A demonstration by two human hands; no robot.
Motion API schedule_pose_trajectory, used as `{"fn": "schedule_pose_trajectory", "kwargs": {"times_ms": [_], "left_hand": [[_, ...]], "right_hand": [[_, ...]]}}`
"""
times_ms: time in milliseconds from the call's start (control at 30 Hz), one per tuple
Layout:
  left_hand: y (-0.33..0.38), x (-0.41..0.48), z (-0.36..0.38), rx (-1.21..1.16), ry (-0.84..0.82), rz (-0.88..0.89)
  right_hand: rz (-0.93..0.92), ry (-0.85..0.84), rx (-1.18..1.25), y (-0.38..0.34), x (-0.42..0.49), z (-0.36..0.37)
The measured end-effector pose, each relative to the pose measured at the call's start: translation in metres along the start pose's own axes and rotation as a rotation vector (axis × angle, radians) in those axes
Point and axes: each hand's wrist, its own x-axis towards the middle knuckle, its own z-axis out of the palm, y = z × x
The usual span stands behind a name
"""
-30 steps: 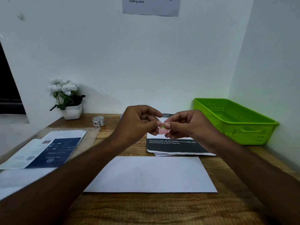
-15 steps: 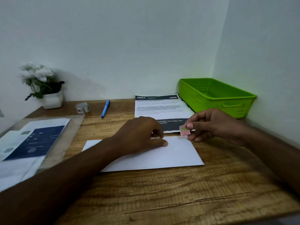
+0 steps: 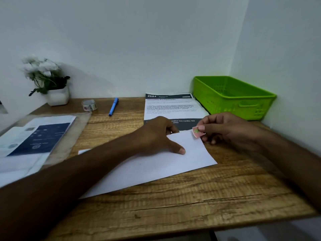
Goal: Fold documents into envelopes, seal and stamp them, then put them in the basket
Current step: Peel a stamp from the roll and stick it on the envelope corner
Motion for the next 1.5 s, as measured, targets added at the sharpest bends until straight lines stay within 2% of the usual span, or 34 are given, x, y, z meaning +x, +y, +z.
{"fn": "schedule_pose_trajectory", "kwargs": {"times_ms": [233,400,633,933,1500], "left_hand": [[0.014,0.005,0.008,-0.132,0.168,0.057],[0.015,0.000,0.005,-0.201,0.278,0.071],[0.019,-0.007,0.004,-0.351,0.282,0.090],[0.016,-0.007,0.003,-0.238,0.316,0.111],[0.014,-0.007,0.003,-0.250,0.330,0.121]], "right_hand": [[-0.041,-0.086,0.061,-0.007,-0.009,0.007],[-0.117,-0.007,0.019,-0.009,-0.011,0.007],[-0.227,0.100,-0.013,-0.010,-0.010,0.014],[-0.303,0.144,-0.141,-0.010,-0.009,0.018],[-0.376,0.162,-0.171,-0.010,-0.008,0.023]]}}
